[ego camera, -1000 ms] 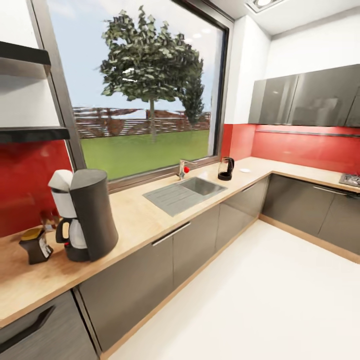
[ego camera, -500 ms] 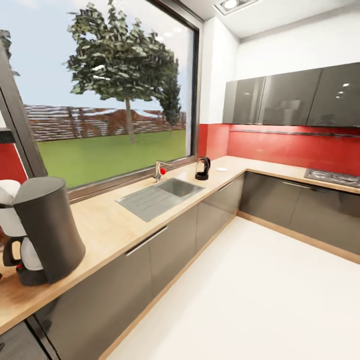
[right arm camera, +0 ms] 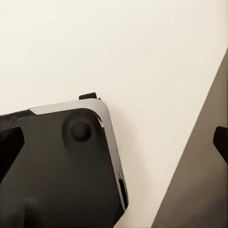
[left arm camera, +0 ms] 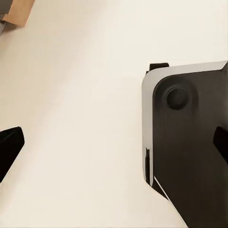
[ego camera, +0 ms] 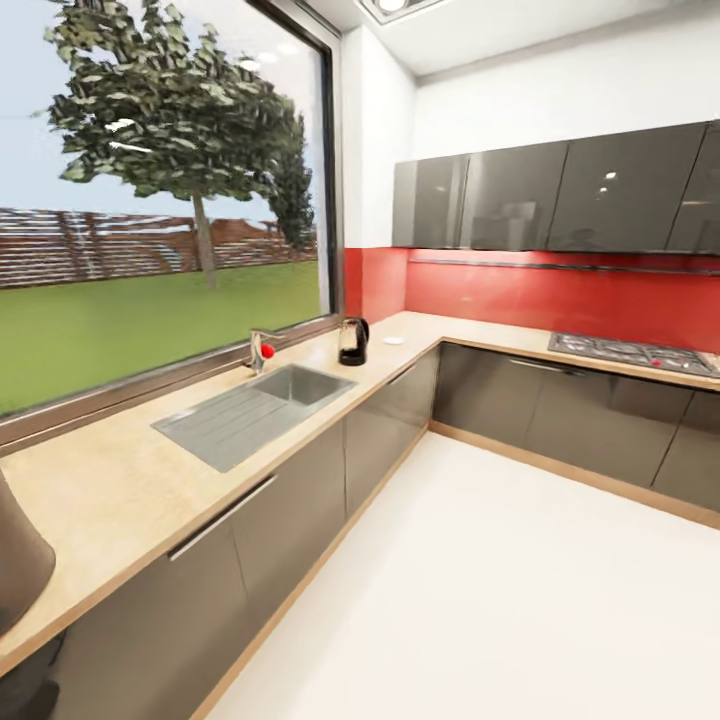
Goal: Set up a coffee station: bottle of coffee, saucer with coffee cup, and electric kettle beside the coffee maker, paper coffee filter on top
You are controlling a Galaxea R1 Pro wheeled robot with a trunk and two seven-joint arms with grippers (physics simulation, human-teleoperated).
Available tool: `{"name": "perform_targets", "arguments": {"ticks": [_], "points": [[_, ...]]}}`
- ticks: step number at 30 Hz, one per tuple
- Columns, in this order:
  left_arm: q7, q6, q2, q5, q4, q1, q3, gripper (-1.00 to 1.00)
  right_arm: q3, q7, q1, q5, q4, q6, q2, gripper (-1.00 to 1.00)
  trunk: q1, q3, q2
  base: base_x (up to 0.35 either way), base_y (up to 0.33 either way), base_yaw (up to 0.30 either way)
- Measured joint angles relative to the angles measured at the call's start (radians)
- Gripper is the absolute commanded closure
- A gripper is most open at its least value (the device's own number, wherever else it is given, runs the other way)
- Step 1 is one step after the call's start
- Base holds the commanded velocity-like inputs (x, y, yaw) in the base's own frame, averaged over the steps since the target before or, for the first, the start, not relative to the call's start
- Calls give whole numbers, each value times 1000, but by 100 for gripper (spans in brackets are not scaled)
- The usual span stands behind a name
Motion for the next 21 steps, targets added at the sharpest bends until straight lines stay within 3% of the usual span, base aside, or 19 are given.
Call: {"name": "perform_targets", "arguments": {"ticks": [21], "points": [[1, 0, -1, 1, 0, 0, 2, -100, 1, 0, 0, 0, 1, 0, 0, -100, 0, 0, 0, 285, -195, -277]]}}
